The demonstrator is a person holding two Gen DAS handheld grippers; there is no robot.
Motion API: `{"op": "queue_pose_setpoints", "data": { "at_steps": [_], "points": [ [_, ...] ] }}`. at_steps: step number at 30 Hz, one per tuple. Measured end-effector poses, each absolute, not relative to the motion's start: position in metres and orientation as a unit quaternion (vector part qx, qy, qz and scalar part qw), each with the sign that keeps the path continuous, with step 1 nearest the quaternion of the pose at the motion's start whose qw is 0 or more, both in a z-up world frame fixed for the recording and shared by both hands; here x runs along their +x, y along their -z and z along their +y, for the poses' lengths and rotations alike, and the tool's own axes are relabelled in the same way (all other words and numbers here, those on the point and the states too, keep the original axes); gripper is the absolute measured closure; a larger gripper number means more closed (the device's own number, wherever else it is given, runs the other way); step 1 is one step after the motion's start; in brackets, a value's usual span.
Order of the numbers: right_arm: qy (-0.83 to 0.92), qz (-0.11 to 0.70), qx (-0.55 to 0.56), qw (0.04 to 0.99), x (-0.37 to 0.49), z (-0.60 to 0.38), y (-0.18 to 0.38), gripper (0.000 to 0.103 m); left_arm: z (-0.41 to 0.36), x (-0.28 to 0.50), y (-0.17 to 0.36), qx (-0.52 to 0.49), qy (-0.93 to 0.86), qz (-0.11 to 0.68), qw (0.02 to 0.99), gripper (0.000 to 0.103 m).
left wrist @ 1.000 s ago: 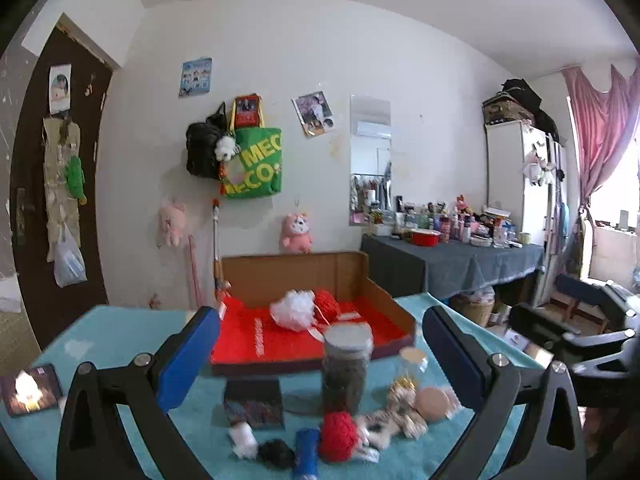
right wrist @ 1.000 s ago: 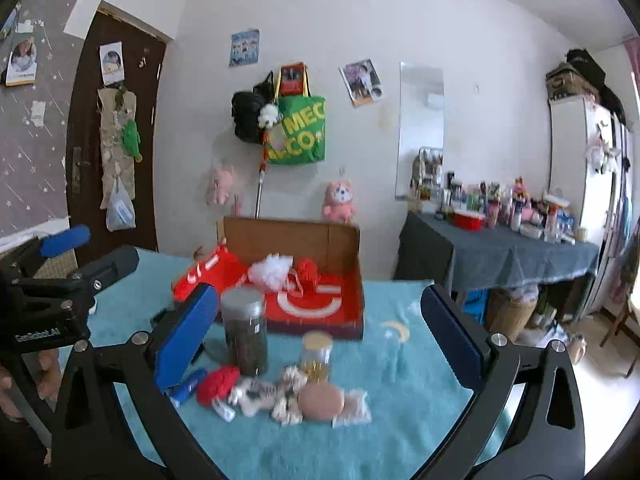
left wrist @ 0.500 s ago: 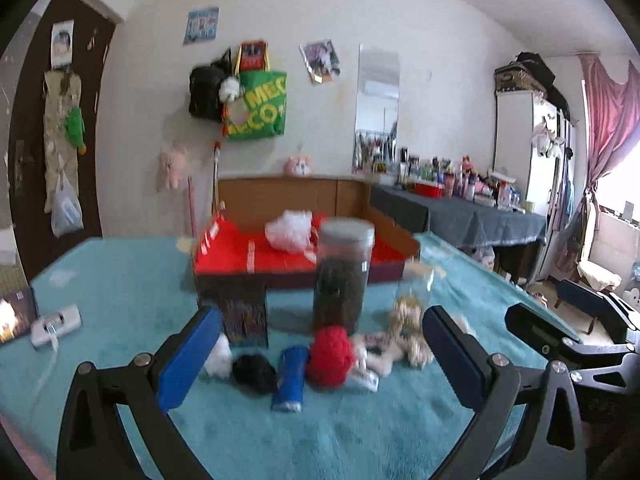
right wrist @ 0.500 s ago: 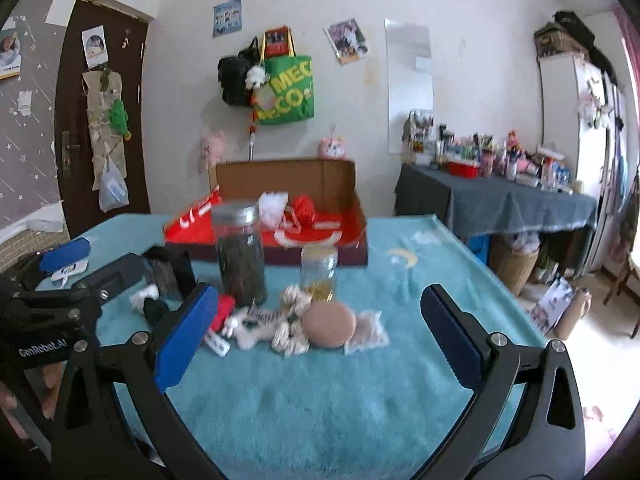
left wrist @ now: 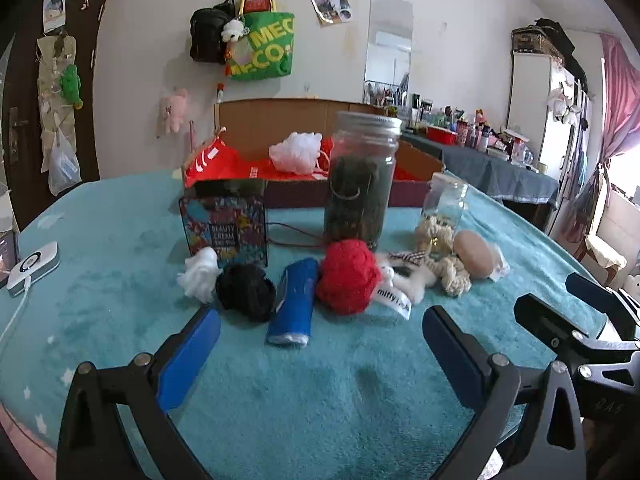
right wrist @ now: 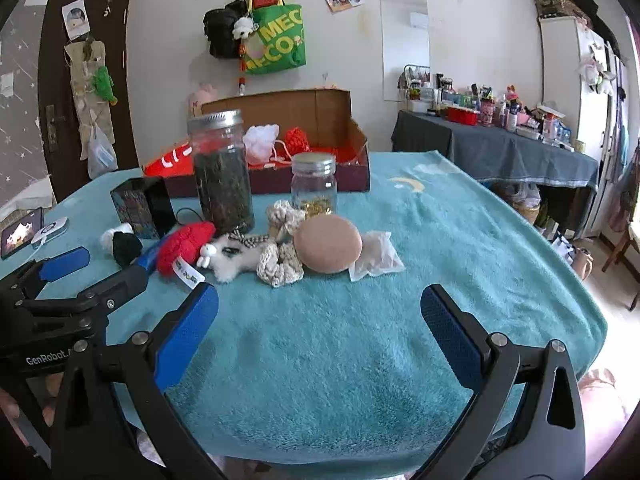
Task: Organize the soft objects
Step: 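Withdraw both tools from the box back over the table, then grasp the white cotton pad with the left tool while the right tool grasps the beige sponge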
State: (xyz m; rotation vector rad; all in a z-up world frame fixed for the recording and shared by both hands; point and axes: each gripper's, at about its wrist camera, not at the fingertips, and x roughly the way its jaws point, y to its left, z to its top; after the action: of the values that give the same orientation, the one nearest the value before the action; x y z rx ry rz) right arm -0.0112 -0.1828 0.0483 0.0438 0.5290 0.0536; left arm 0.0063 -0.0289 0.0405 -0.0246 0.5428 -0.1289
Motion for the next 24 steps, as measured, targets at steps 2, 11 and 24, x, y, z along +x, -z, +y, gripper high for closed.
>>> {"op": "queue_pose_setpoints", "data": {
  "at_steps": [2, 11, 24],
  "points": [
    [-0.028, 0.266, 0.027, 0.963, -0.009, -0.183, -0.047, 0.000, -0.028, 0.008, -0.040, -0.012, 0.063, 0.270, 0.961, 0.000],
    [-0.027, 0.283, 0.030, 0.958, 0.004, -0.187, -0.041, 0.000, -0.023, 0.019, -0.041, -0.012, 0.059, 0.292, 0.955, 0.000],
    [-0.040, 0.328, 0.037, 0.943, 0.054, -0.198, -0.044, 0.000, 0.021, 0.054, -0.051, 0.003, 0.015, 0.327, 0.945, 0.000]
  ]
}}
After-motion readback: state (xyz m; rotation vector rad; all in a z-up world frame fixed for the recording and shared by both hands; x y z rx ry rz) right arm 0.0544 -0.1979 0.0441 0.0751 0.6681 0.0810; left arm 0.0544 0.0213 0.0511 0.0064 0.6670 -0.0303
